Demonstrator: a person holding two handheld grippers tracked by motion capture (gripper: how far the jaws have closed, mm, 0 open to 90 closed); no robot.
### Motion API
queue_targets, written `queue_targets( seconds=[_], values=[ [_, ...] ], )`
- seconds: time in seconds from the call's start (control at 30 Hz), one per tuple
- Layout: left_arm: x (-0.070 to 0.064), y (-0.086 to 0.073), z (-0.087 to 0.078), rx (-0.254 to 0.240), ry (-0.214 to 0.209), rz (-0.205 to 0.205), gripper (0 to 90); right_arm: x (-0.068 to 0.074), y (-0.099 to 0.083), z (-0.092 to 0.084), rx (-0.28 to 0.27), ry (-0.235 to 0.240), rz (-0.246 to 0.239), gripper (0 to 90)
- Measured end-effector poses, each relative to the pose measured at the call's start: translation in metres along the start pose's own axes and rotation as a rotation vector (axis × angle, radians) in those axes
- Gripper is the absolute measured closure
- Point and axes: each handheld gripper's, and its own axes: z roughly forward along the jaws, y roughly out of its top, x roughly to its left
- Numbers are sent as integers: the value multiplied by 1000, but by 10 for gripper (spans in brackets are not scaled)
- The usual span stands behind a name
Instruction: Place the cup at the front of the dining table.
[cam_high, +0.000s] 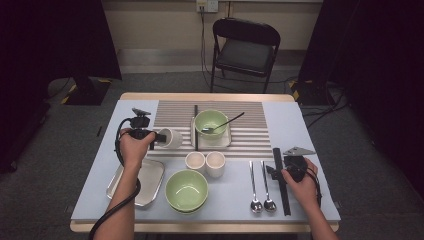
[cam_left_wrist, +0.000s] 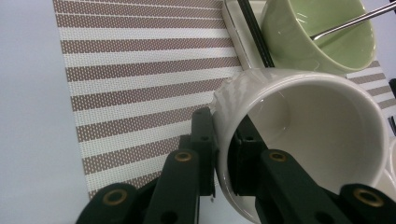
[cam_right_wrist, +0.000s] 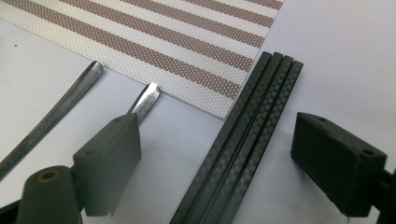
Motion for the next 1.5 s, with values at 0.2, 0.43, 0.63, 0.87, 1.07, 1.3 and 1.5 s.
queue_targets(
  seconds=[0.2, 0.43, 0.63, 0.87, 1.07, 1.3, 1.5],
  values=[
    [3, -1, 4, 4, 7, -10, 823, 0, 0, 0, -1, 1, 1, 152],
    [5, -2, 7, 6, 6, -19, 823, 0, 0, 0, -1, 1, 1, 152],
    [6, -2, 10, 2, 11, -24, 823, 0, 0, 0, -1, 1, 0, 152],
    [6, 0, 12, 5, 8, -17, 823, 0, 0, 0, 0, 0, 0, 152],
    [5, 1, 14, -1, 12, -26, 823, 0, 0, 0, 0, 1, 1, 152],
    [4, 3, 15, -4, 19, -29, 823, 0, 0, 0, 0, 1, 1, 152],
    [5, 5, 17, -5, 19, -33, 823, 0, 0, 0, 0, 1, 1, 152]
  ],
)
